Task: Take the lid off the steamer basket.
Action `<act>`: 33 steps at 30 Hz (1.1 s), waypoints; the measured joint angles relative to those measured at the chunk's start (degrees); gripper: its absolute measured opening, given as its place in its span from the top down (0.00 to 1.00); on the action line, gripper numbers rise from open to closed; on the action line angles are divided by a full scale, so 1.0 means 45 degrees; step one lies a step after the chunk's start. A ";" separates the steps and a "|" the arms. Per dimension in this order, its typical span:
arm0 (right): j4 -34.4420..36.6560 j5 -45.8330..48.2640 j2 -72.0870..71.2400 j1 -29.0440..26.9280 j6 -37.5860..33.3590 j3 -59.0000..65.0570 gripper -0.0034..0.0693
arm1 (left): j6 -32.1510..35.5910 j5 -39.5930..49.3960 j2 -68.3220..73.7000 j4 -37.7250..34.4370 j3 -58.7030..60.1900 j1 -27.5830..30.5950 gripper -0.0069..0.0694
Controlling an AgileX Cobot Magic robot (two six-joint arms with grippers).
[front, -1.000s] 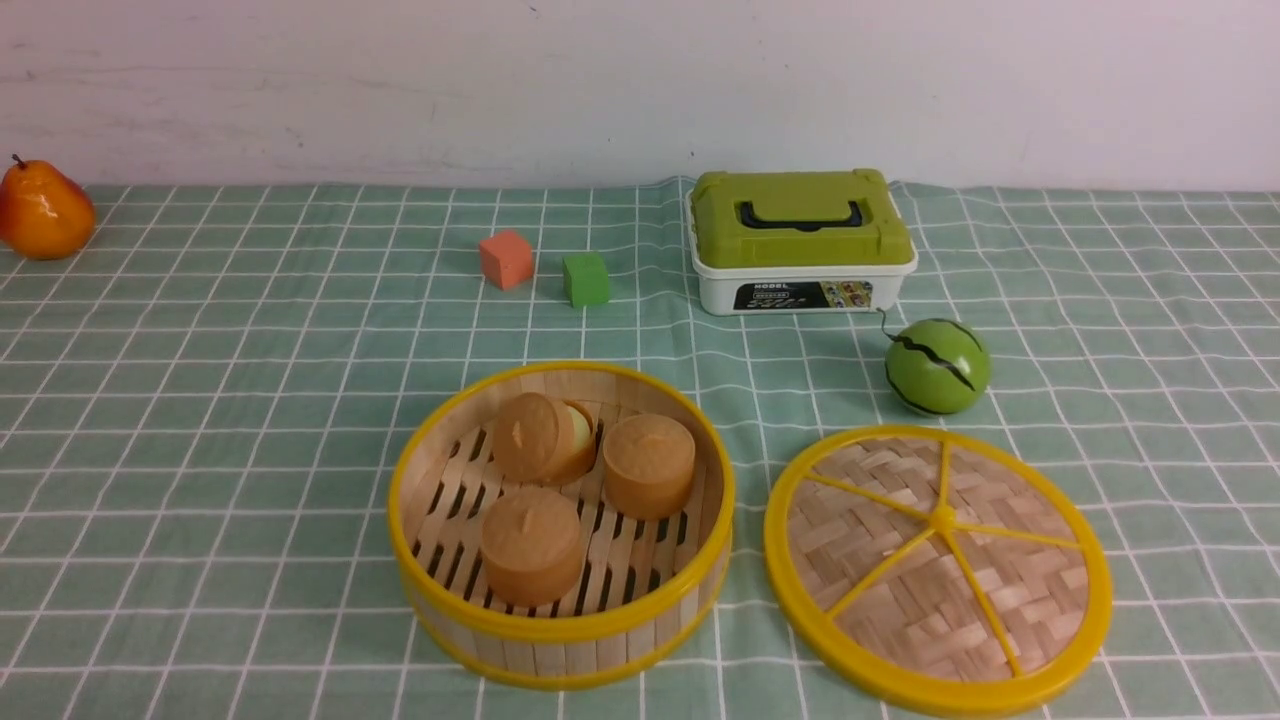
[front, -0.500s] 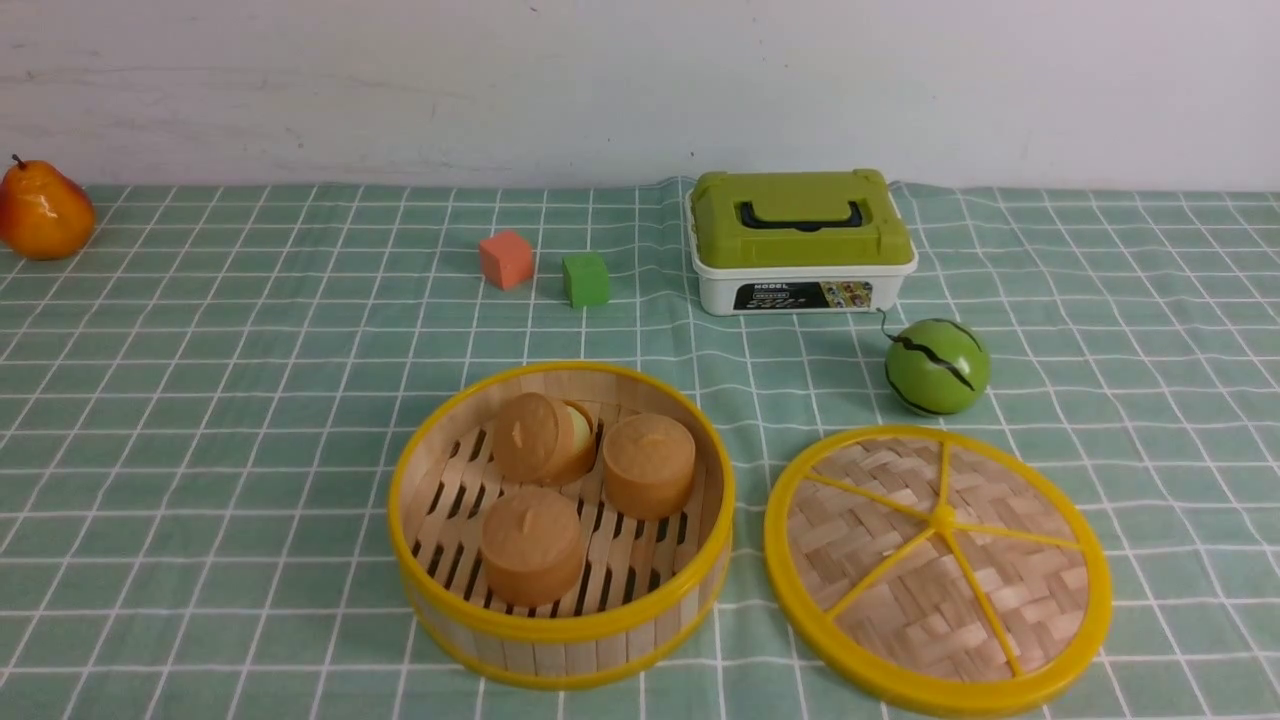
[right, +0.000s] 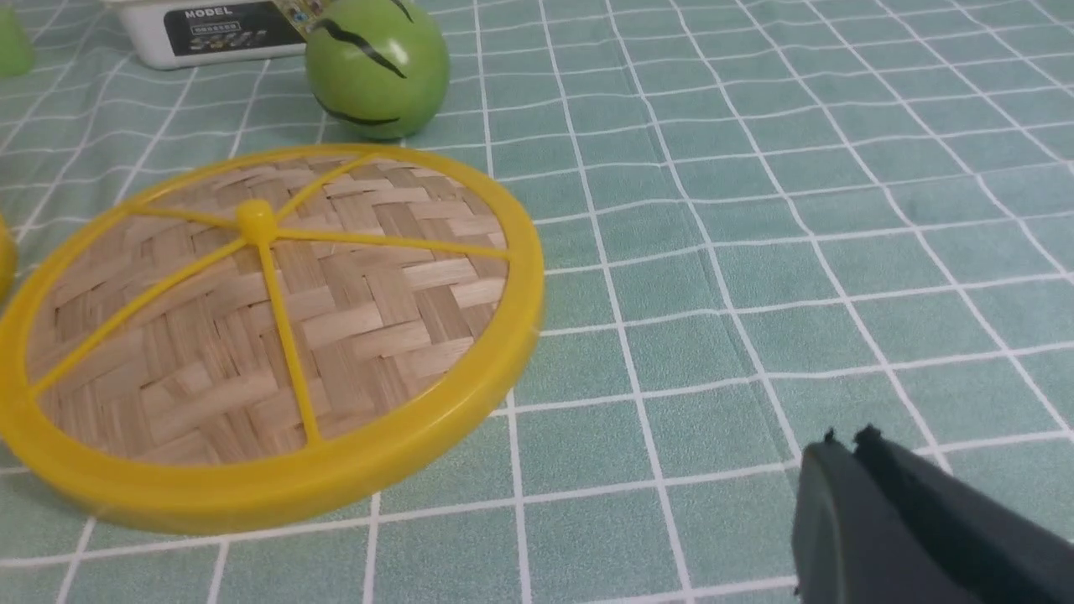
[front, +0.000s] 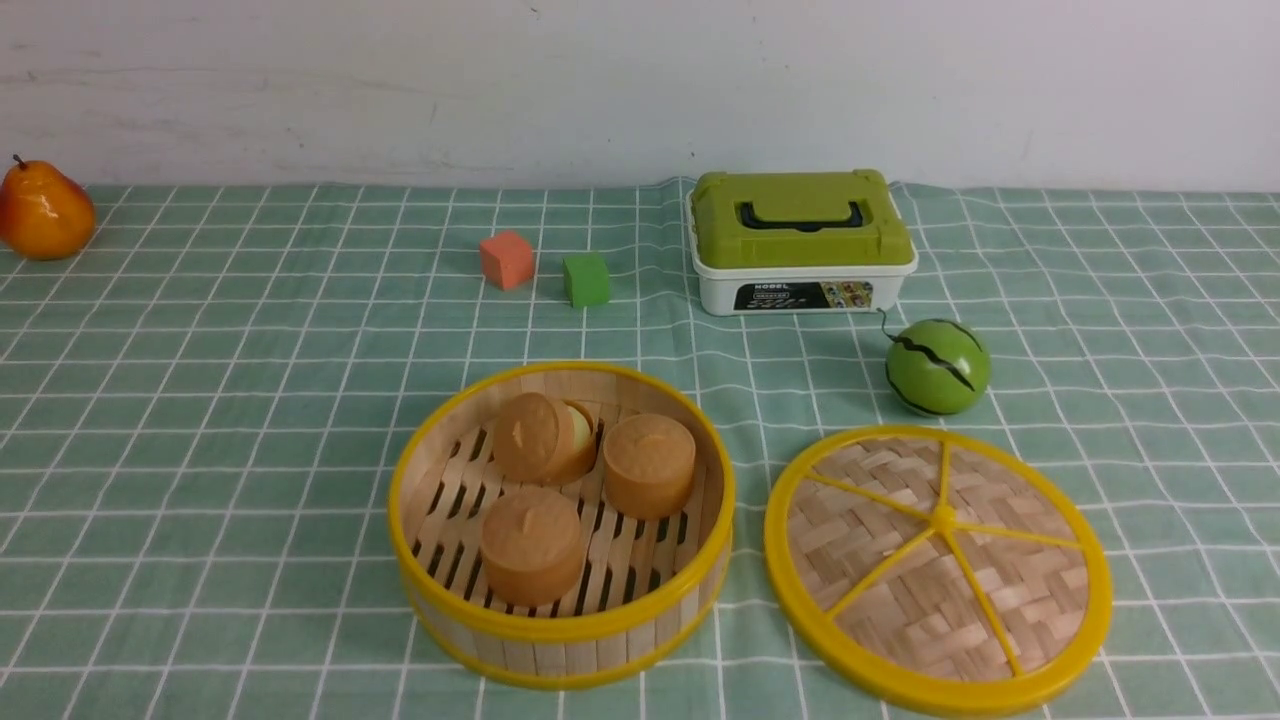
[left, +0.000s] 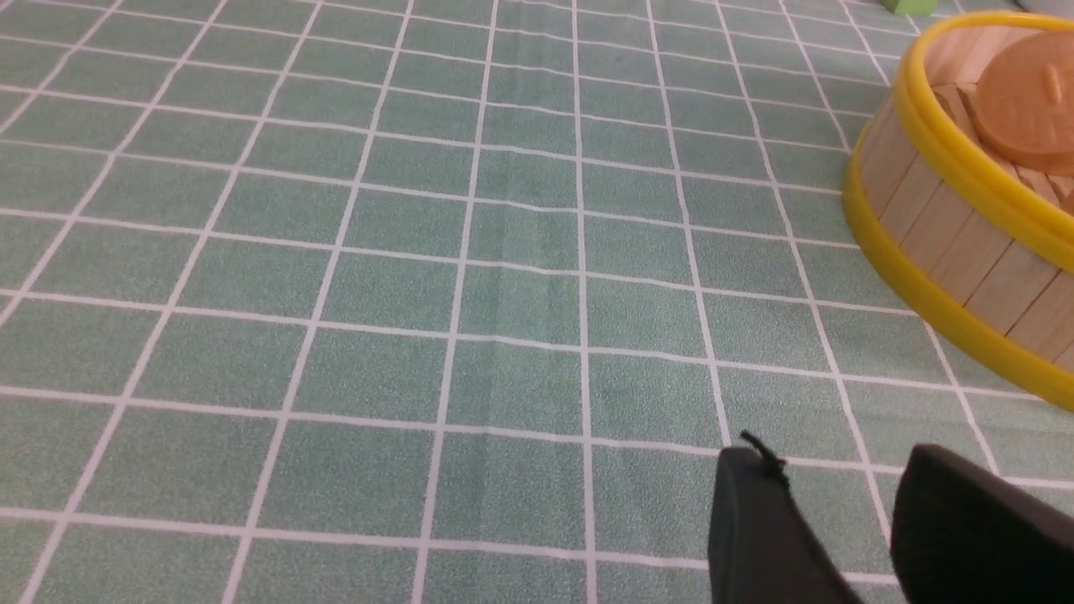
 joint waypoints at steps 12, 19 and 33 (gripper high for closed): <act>0.0012 0.0013 0.0000 0.0000 0.0034 0.0000 0.96 | 0.0000 0.0000 0.0000 0.0000 0.0000 0.0000 0.60; 0.0012 0.0027 0.0000 0.0000 0.0034 -0.0014 0.95 | 0.0000 0.0000 0.0000 0.0000 0.0000 0.0000 0.60; 0.0012 0.0051 0.0000 0.0000 0.0038 -0.0014 0.92 | 0.0000 0.0000 0.0000 0.0000 0.0000 0.0000 0.60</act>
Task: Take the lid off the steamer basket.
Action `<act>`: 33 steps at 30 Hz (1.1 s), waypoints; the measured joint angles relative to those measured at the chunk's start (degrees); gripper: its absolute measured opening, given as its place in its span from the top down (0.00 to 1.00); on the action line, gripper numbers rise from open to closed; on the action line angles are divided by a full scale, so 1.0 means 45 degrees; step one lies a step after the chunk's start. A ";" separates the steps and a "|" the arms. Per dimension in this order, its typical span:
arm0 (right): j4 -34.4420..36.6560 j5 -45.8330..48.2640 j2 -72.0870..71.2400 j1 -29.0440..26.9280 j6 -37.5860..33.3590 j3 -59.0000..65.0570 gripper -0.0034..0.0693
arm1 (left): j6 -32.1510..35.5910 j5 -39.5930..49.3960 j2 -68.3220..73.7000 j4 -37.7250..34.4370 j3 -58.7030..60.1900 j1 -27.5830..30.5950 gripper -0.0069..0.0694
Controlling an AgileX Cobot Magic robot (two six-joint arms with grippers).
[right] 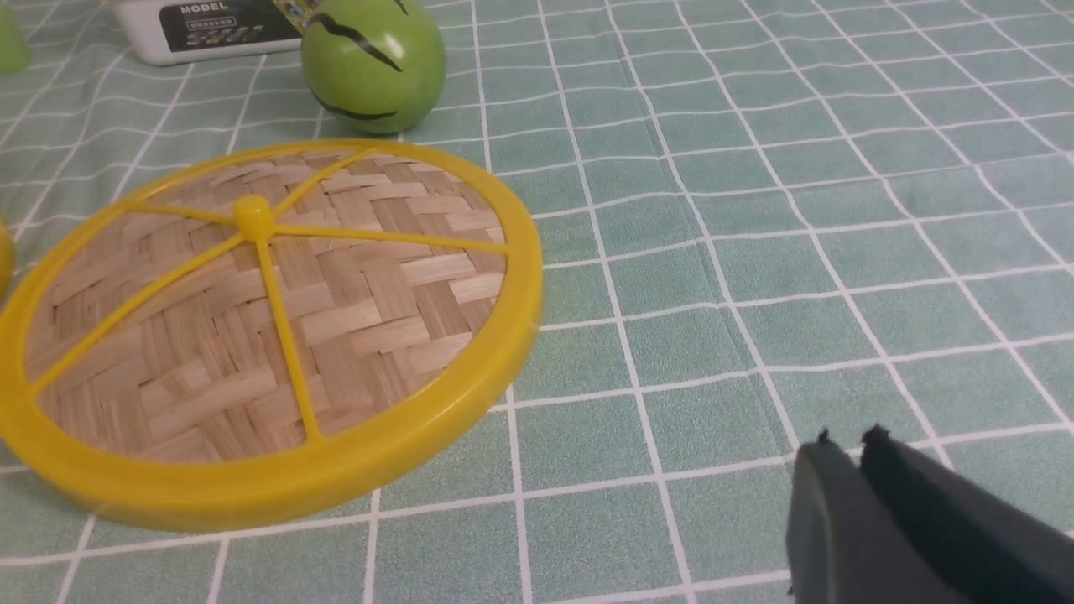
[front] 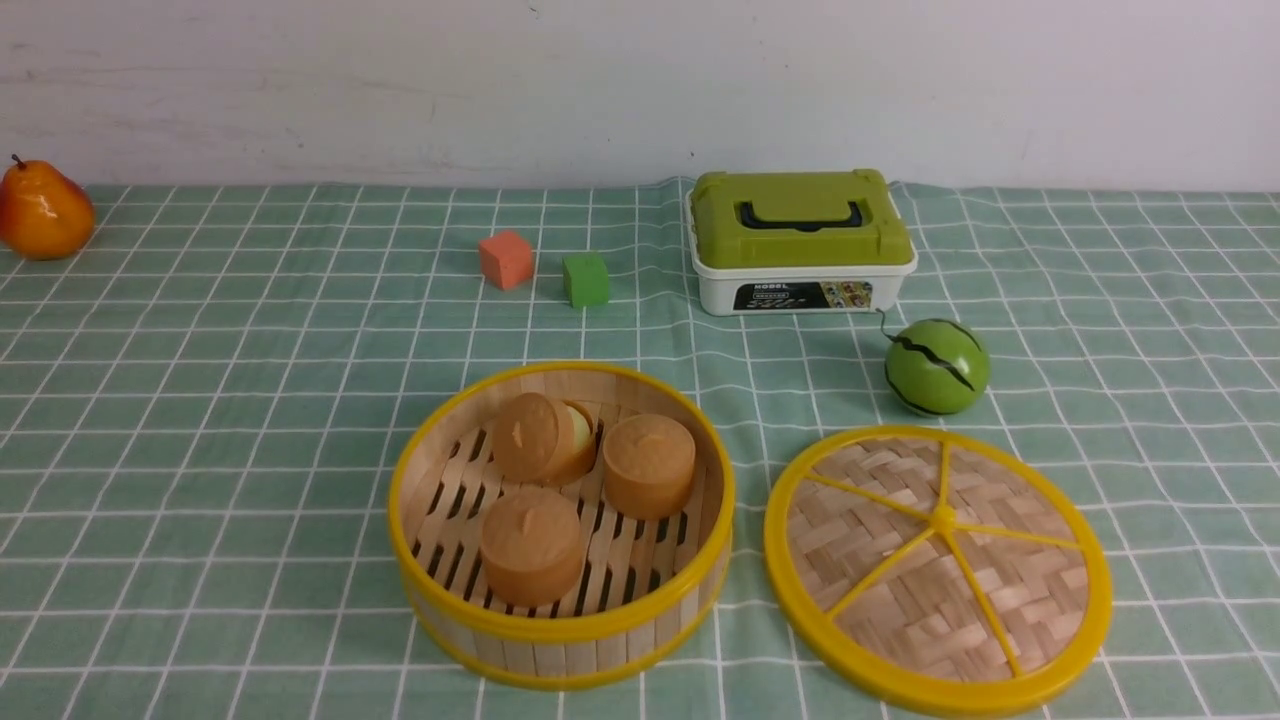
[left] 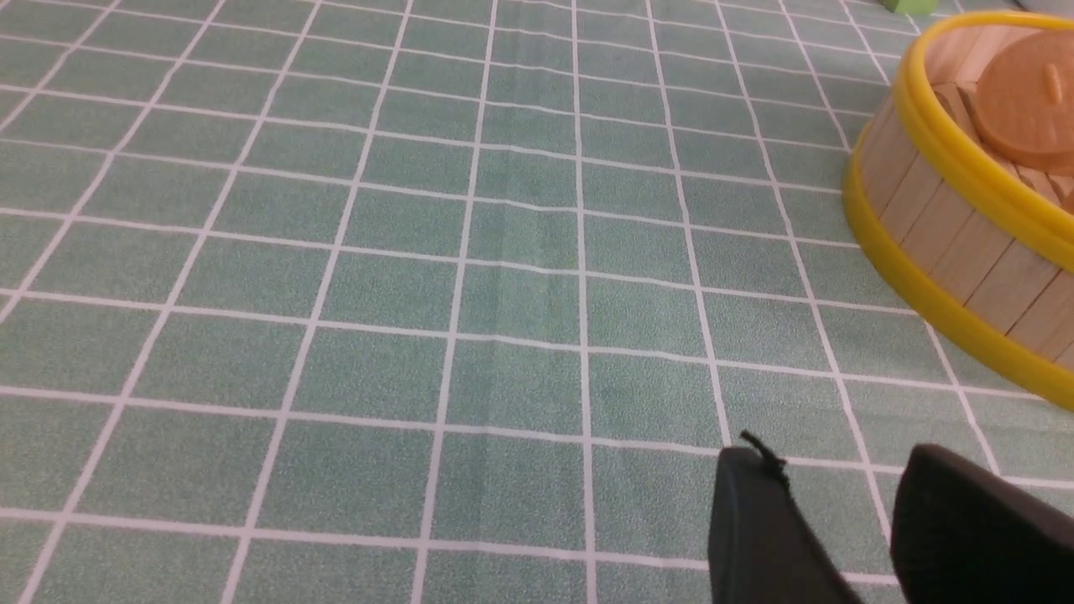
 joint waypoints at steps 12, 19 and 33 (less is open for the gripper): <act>0.0000 0.0000 0.0000 0.0000 0.0010 0.0000 0.91 | 0.0000 0.0000 0.0000 0.0000 0.0000 0.0000 0.60; 0.0000 0.0000 0.0000 0.0000 0.0010 0.0000 0.90 | 0.0000 0.0000 0.0000 0.0000 0.0000 0.0000 0.60; 0.0000 0.0000 0.0000 0.0000 0.0010 0.0000 0.87 | 0.0000 0.0000 0.0000 0.0000 0.0000 0.0000 0.60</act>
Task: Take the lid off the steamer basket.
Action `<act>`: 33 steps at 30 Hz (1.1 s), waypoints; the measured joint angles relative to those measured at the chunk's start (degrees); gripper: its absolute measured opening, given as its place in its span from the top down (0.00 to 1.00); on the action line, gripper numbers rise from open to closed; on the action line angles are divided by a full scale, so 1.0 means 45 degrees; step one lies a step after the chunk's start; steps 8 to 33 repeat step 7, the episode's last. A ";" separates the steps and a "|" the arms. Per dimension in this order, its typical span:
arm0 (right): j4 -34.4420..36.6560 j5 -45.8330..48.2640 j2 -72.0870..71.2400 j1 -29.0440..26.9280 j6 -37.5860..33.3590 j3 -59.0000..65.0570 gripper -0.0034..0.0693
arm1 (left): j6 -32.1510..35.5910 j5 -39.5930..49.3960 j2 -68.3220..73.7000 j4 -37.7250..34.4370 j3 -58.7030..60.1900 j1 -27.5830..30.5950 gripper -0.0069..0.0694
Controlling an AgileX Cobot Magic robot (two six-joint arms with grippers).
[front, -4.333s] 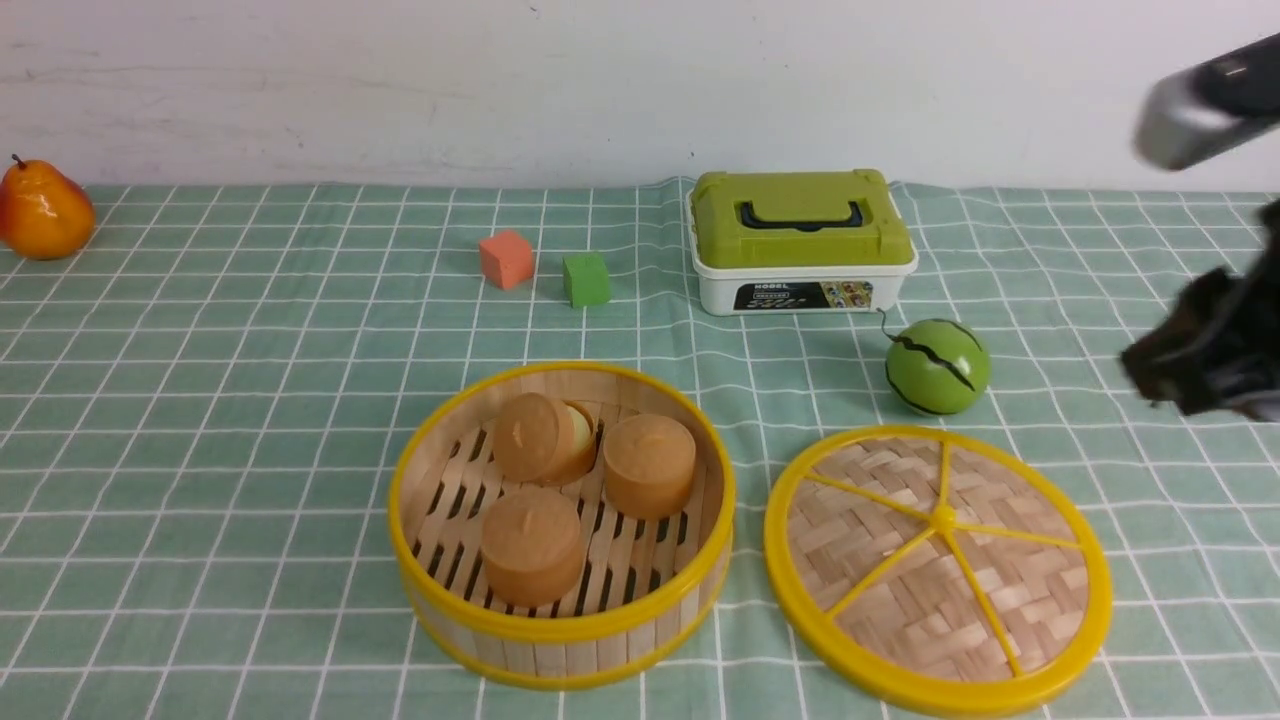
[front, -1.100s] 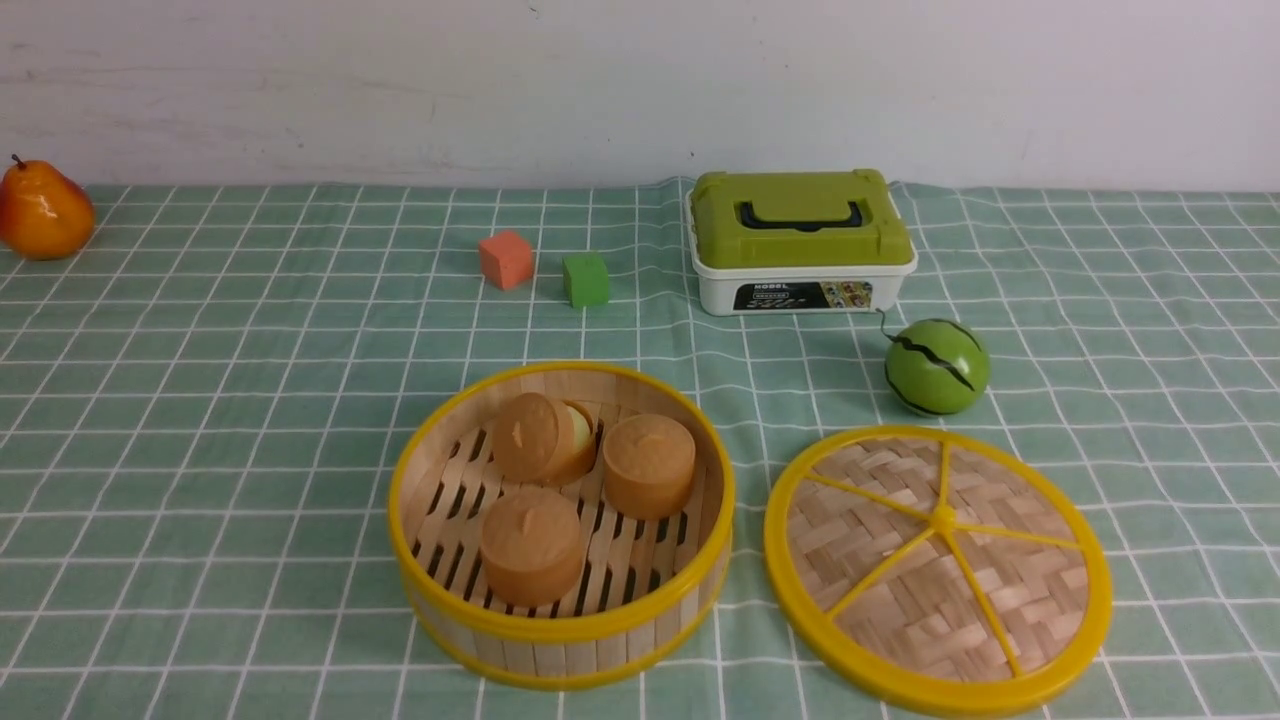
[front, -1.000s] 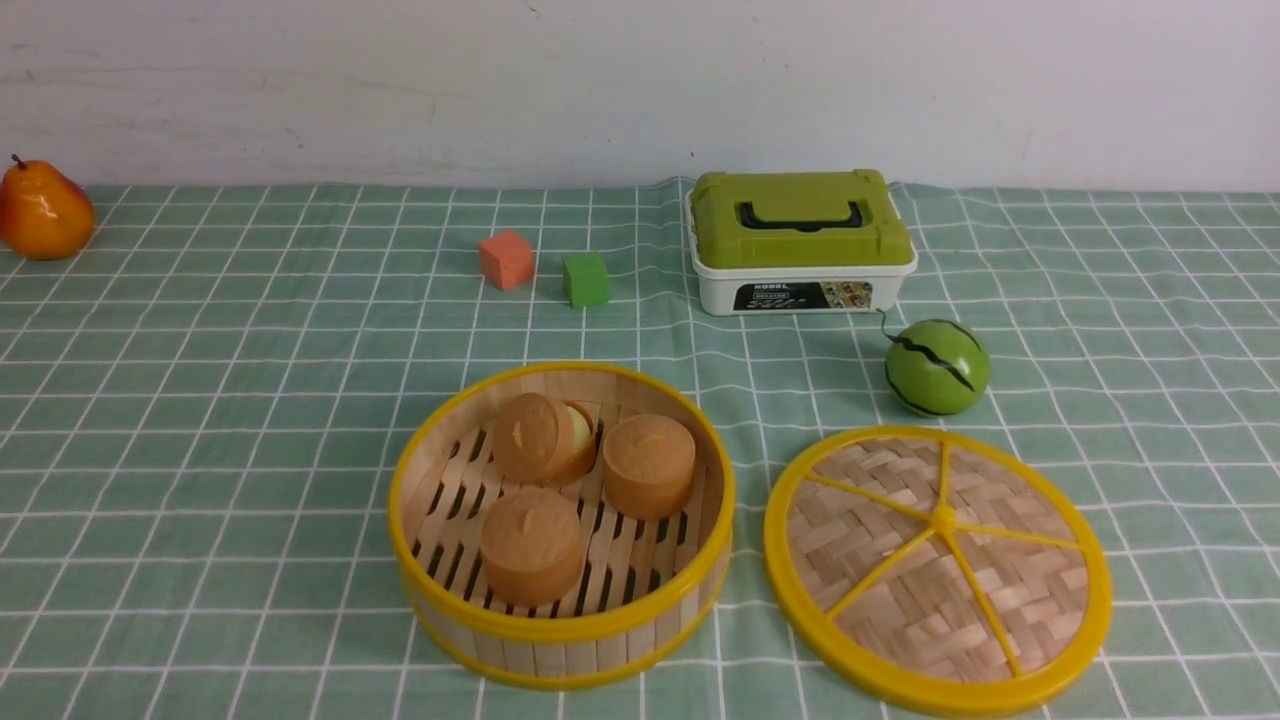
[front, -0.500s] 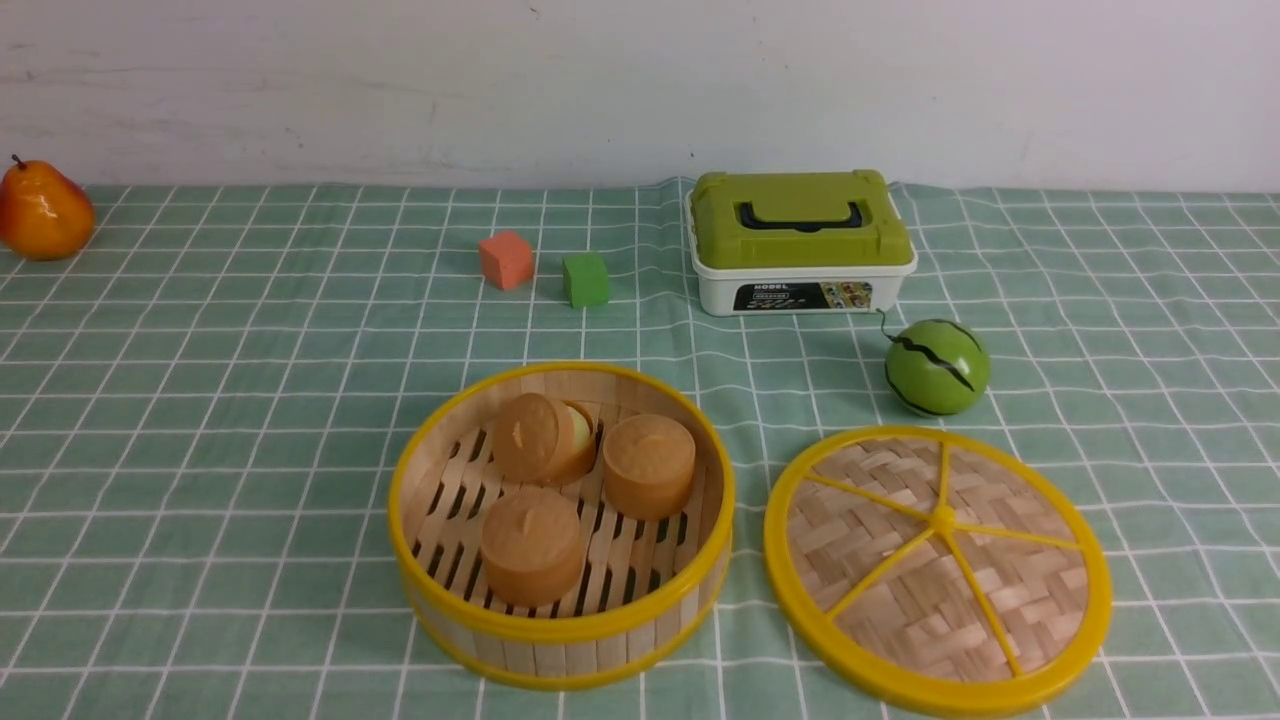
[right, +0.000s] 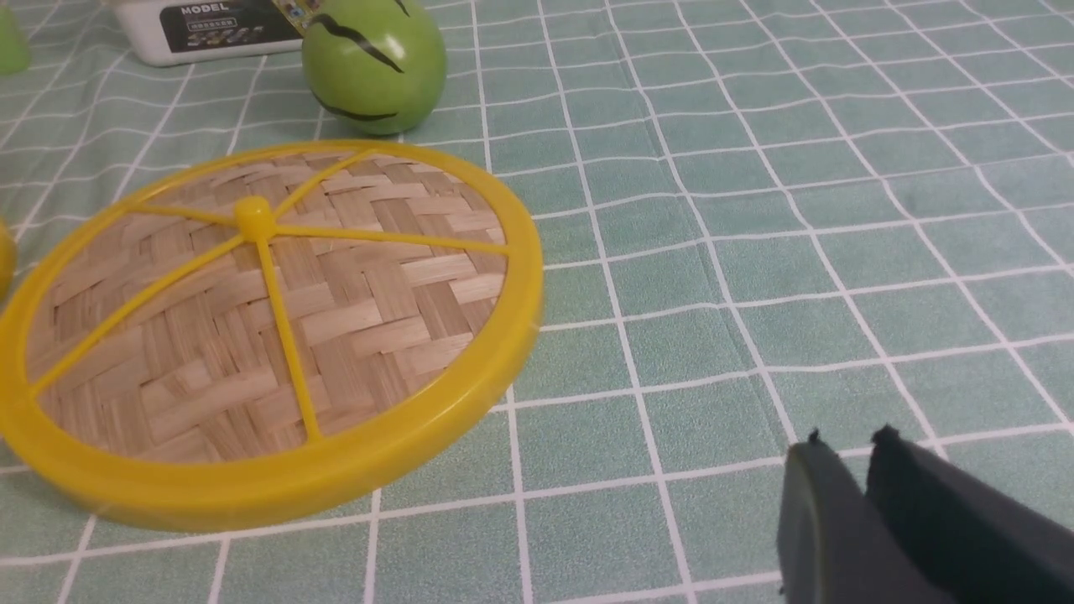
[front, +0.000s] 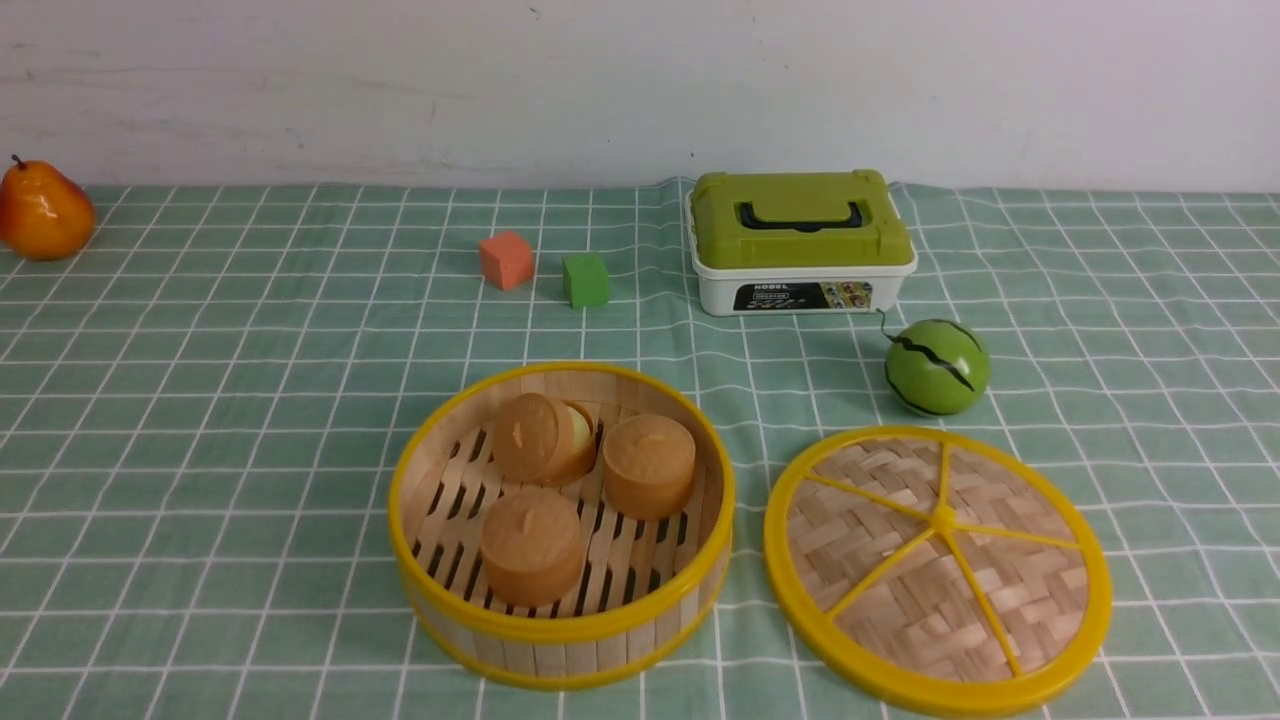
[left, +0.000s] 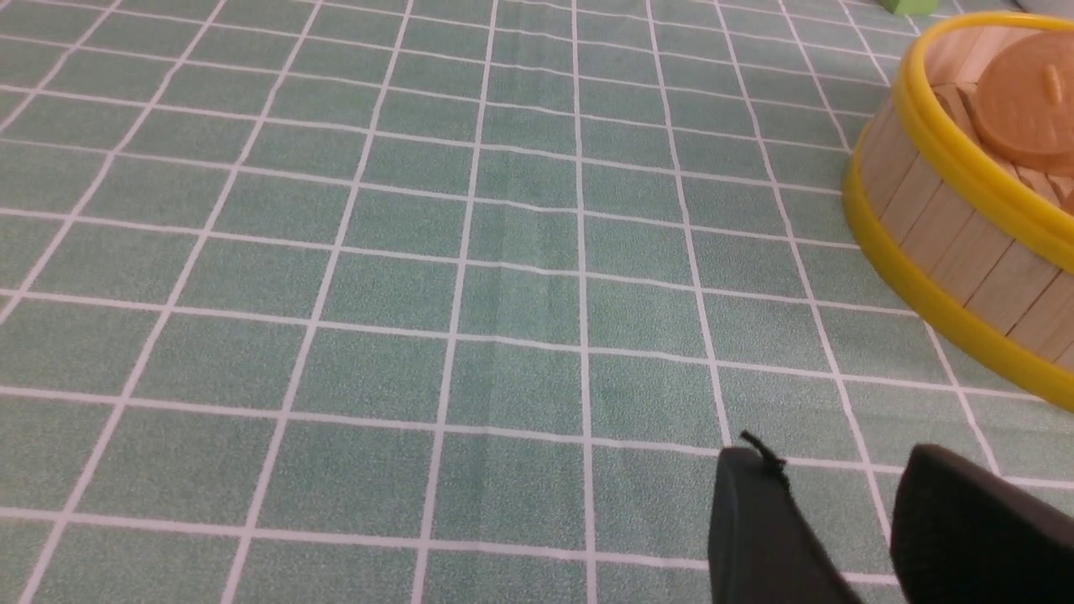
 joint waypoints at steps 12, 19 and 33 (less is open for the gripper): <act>0.0000 0.0000 0.0000 0.0000 0.0000 0.0000 0.86 | 0.0000 0.0000 0.0000 0.0000 0.0000 0.0000 0.60; 0.0000 0.0000 0.0000 0.0000 0.0000 0.0000 0.86 | 0.0000 0.0000 0.0000 0.0000 0.0000 0.0000 0.60; 0.0000 0.0000 0.0000 0.0000 0.0000 0.0000 0.86 | 0.0000 0.0000 0.0000 0.0000 0.0000 0.0000 0.60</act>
